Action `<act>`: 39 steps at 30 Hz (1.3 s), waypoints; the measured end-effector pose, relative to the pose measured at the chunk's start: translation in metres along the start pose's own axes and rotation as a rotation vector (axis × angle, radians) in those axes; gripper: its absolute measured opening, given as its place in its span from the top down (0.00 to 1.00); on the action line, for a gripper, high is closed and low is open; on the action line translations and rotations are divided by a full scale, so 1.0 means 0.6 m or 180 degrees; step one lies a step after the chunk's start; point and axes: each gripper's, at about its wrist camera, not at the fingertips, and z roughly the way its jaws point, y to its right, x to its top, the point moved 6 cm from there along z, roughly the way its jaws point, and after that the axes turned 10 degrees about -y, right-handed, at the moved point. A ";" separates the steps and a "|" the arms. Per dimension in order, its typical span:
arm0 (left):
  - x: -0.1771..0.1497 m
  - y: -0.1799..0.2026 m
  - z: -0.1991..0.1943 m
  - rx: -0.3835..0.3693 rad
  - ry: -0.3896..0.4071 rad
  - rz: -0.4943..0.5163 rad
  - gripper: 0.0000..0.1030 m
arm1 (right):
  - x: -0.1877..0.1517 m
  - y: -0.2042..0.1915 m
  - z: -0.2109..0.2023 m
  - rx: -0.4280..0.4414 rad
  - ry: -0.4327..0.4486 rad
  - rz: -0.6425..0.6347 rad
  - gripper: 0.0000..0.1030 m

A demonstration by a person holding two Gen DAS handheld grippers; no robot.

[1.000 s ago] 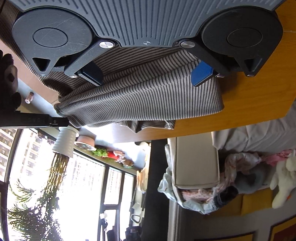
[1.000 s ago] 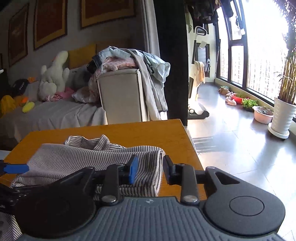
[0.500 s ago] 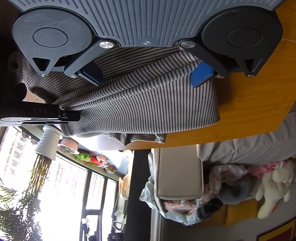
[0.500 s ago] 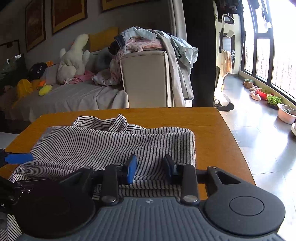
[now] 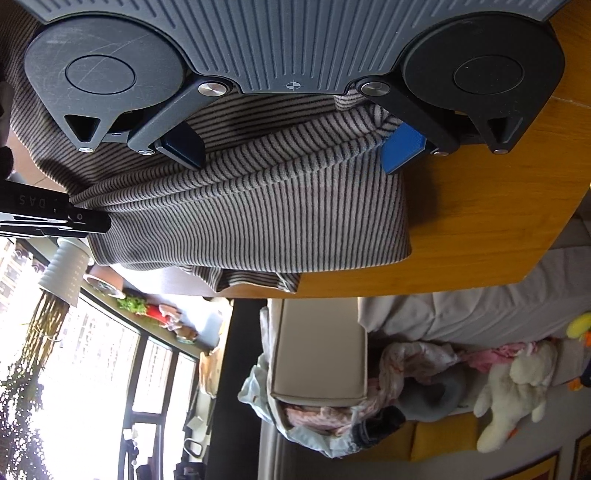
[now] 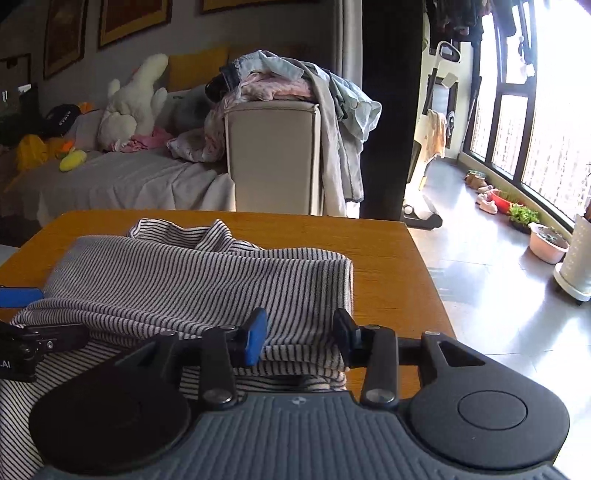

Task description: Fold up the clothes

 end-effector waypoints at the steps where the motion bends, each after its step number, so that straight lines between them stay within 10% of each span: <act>1: 0.000 -0.001 0.000 0.0006 0.0003 -0.0007 0.00 | -0.003 0.002 0.000 -0.0051 -0.0023 0.0000 0.41; 10: 0.025 0.008 -0.034 -0.0303 0.0393 0.0080 0.00 | 0.005 0.004 0.013 -0.0109 -0.0038 -0.0097 0.44; 21: 0.011 0.011 0.012 -0.0179 0.0028 0.0086 0.00 | 0.118 -0.035 -0.017 0.0113 0.0124 -0.0299 0.48; 33: 0.008 0.002 0.004 -0.0321 0.0070 -0.0020 0.00 | 0.175 -0.114 0.194 0.0228 -0.0408 -0.0342 0.48; 37: 0.008 -0.006 -0.002 -0.0462 0.0126 -0.0124 0.00 | 0.170 -0.124 0.180 0.0384 -0.0328 -0.0376 0.93; 39: 0.009 -0.017 -0.010 -0.0574 0.0107 -0.0188 0.00 | 0.168 -0.123 0.140 0.0485 -0.0212 -0.0280 0.94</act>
